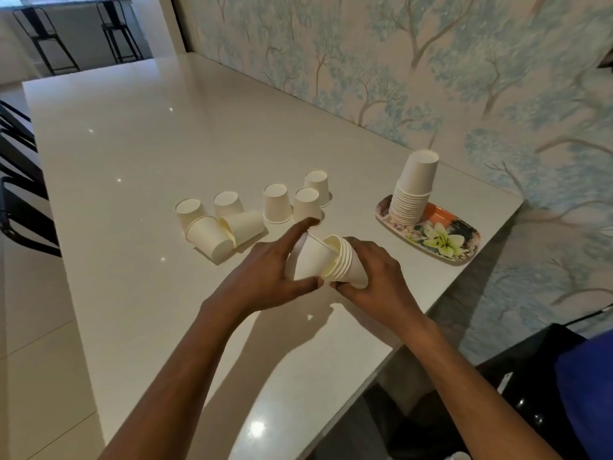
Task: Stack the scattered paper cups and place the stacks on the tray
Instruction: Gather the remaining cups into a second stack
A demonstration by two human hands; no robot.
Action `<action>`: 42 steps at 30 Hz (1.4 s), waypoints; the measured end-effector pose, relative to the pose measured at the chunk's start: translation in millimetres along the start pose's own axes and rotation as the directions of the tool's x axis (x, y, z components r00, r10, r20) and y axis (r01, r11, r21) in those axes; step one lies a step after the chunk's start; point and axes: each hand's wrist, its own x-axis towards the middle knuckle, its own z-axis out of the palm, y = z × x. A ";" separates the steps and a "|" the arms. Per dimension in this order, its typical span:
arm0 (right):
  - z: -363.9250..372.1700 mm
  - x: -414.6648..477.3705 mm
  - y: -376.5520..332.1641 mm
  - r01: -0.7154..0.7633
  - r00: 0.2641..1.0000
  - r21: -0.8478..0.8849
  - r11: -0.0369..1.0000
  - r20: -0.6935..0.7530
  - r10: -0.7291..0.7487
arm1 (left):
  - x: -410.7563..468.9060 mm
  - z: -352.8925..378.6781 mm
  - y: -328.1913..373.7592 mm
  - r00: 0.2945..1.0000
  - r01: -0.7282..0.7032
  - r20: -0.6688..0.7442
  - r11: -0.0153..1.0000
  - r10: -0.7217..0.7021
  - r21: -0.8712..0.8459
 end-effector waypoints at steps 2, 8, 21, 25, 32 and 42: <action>-1.7 -2.8 2.3 -0.008 1.000 0.008 1.000 -0.003 0.008 | 6.6 2.4 5.7 0.999 -0.048 -0.003 0.998 0.048 0.029; -8.6 -13.0 7.7 -0.059 0.995 0.094 0.994 -0.070 0.066 | 22.1 14.1 13.3 0.951 0.021 -0.284 0.944 -0.120 -0.329; -3.4 -17.4 9.0 -0.118 0.984 0.165 0.979 -0.110 0.138 | 29.9 48.6 32.3 0.970 0.068 -0.197 0.932 -0.146 -0.355; -1.3 -14.2 5.4 -0.102 0.982 0.172 0.980 -0.139 0.127 | 24.3 60.0 45.5 0.975 0.102 -0.155 0.936 -0.162 -0.336; -1.4 -13.9 9.1 -0.099 0.979 0.145 0.984 -0.162 0.123 | 23.4 51.9 22.3 0.918 0.123 -0.326 0.943 -0.227 -0.310; -2.9 -11.4 13.5 -0.101 0.979 0.159 0.982 -0.157 0.127 | 30.7 -5.4 -80.9 0.806 0.553 -0.427 0.779 -0.411 0.295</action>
